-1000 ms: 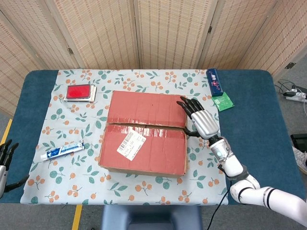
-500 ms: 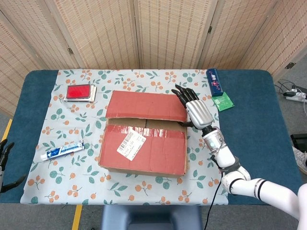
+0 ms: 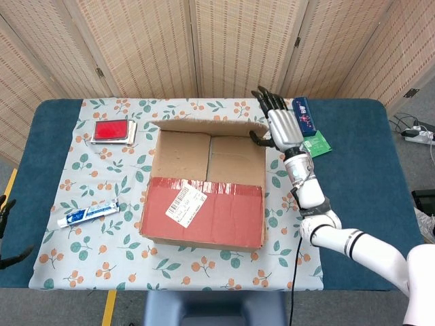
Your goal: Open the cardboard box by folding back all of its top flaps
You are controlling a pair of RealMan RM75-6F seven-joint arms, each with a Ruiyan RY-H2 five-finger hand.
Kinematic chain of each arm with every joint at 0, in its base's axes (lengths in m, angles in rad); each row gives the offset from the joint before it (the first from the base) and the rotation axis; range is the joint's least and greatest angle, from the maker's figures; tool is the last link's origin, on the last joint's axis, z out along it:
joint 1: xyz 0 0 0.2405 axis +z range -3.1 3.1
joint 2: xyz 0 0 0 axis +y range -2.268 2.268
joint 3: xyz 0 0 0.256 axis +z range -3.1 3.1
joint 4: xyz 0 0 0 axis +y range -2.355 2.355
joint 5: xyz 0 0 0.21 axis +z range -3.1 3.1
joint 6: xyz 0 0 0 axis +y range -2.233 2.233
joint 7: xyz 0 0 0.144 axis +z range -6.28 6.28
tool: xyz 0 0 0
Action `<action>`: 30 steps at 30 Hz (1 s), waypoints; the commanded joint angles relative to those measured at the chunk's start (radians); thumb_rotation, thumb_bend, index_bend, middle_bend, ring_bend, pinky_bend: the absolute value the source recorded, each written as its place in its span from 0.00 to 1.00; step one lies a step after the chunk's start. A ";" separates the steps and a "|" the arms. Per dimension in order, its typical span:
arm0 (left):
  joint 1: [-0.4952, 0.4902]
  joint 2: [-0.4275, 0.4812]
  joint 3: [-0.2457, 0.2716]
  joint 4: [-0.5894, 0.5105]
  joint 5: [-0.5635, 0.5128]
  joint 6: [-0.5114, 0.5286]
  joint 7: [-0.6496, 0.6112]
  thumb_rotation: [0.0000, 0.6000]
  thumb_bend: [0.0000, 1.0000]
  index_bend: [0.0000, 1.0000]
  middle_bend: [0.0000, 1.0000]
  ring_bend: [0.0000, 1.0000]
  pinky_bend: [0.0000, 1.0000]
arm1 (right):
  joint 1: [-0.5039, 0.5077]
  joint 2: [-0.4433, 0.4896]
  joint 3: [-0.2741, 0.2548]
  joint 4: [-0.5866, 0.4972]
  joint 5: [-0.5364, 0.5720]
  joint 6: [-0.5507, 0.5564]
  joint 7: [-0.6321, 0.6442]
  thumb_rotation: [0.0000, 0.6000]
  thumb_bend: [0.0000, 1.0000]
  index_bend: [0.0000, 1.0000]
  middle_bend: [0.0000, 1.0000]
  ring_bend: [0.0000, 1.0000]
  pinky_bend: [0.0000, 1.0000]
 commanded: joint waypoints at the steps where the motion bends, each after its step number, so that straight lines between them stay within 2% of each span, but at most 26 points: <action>1: -0.007 0.003 -0.002 0.005 -0.008 -0.015 -0.008 1.00 0.23 0.00 0.00 0.01 0.00 | 0.071 -0.035 0.053 0.115 0.115 -0.084 -0.015 1.00 0.39 0.00 0.00 0.00 0.00; 8: -0.012 0.004 -0.018 0.017 -0.045 -0.036 -0.026 1.00 0.23 0.00 0.00 0.01 0.00 | 0.159 -0.091 0.086 0.313 0.261 -0.186 -0.038 1.00 0.39 0.00 0.00 0.00 0.00; 13: -0.019 0.003 -0.022 0.022 -0.059 -0.054 -0.024 1.00 0.23 0.00 0.00 0.01 0.00 | 0.180 -0.120 0.077 0.398 0.261 -0.220 -0.003 1.00 0.39 0.00 0.00 0.00 0.00; 16: -0.019 0.001 -0.023 0.021 -0.059 -0.054 -0.019 1.00 0.23 0.00 0.00 0.01 0.00 | 0.173 -0.118 0.068 0.397 0.235 -0.219 0.027 1.00 0.39 0.00 0.00 0.00 0.00; 18: -0.019 0.000 -0.022 0.020 -0.056 -0.052 -0.015 1.00 0.23 0.00 0.00 0.01 0.00 | 0.152 -0.095 0.057 0.342 0.202 -0.212 0.055 1.00 0.39 0.00 0.00 0.00 0.00; 20: -0.018 -0.001 -0.021 0.018 -0.052 -0.048 -0.011 1.00 0.23 0.00 0.00 0.01 0.00 | 0.111 -0.044 0.042 0.228 0.161 -0.197 0.085 1.00 0.39 0.00 0.00 0.00 0.00; 26: -0.018 -0.002 -0.016 0.020 -0.029 -0.038 -0.033 1.00 0.23 0.00 0.00 0.01 0.00 | -0.043 0.193 0.011 -0.197 0.173 -0.225 0.133 1.00 0.39 0.00 0.00 0.03 0.00; 30: -0.018 -0.010 -0.016 0.025 -0.017 -0.026 -0.031 1.00 0.20 0.00 0.00 0.02 0.00 | -0.153 0.309 0.008 -0.439 0.145 -0.234 0.239 1.00 0.39 0.00 0.00 0.06 0.01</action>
